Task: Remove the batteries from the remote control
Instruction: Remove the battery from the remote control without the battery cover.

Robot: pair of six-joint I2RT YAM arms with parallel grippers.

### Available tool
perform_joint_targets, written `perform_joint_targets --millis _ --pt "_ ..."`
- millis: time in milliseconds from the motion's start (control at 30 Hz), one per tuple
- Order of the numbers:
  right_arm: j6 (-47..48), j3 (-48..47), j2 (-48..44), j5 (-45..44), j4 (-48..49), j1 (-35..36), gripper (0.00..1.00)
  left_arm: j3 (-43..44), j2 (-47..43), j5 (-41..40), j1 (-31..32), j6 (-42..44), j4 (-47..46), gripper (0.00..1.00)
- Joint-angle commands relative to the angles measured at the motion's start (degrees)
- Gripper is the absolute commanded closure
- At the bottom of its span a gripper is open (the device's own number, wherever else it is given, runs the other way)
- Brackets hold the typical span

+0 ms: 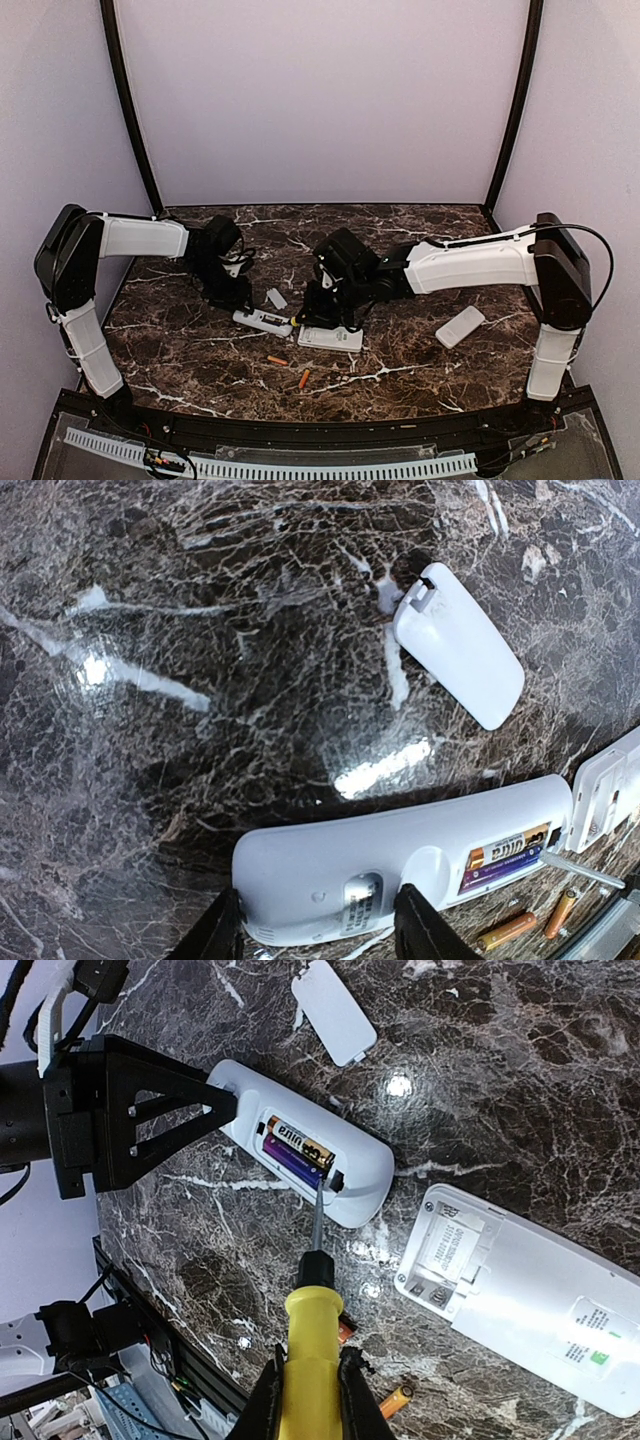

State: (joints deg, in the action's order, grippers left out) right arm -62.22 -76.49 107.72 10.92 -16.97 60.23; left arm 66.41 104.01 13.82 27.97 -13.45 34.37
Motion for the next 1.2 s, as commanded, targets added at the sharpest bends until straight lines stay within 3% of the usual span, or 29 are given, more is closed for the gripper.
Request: perform_joint_targets --millis 0,700,1167 --pt "-0.78 0.81 1.35 2.13 9.03 0.25 1.0 -0.76 1.15 0.37 1.82 1.15 1.44 0.51" --pt "0.82 4.4 -4.59 0.51 20.56 0.26 1.0 -0.67 1.46 -2.14 2.41 1.22 1.95 0.51" --pt "1.11 5.47 -7.07 -3.67 16.36 0.41 1.0 -0.5 1.53 -2.42 2.53 1.24 2.19 0.51"
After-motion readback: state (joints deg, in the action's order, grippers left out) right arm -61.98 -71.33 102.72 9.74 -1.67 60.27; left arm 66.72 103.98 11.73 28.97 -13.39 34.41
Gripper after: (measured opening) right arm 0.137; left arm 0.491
